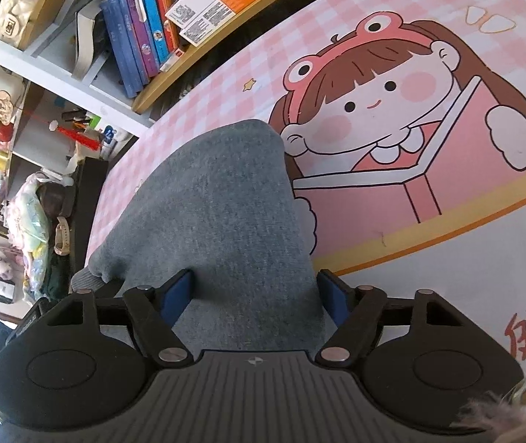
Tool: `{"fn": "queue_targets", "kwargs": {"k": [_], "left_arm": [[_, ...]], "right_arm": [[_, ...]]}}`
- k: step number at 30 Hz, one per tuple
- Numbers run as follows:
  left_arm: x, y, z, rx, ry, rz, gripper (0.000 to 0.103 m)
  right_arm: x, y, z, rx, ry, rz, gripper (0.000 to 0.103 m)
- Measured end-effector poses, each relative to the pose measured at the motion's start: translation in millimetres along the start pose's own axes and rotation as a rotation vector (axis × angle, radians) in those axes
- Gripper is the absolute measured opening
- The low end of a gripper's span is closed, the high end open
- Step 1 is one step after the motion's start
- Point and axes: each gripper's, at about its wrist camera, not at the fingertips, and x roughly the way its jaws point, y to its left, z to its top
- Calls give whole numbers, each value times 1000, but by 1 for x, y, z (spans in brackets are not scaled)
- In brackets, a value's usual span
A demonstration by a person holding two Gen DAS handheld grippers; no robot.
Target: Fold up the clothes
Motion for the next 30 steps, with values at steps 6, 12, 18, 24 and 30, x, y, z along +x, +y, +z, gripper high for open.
{"fn": "queue_targets", "kwargs": {"k": [6,12,18,24,30], "left_arm": [[-3,-12,-2,57,4,-12,56],[-4,-31,-7,145,18,-31,53],[-2,-43,-5,182,27,-43,53],[1,-52,6,176,14,-75,53],[12,-68,24,191,1,-108,53]], "right_arm": [[-9,17,-4,-129,-3,-13,42],[-21,22,-7,-188,-44,-56,35],[-31,25,-5,-217,-84,-60,33],[-39,28,5,-224,-118,-40,31],[-43,33,30,-245,-153,-24,31]]}}
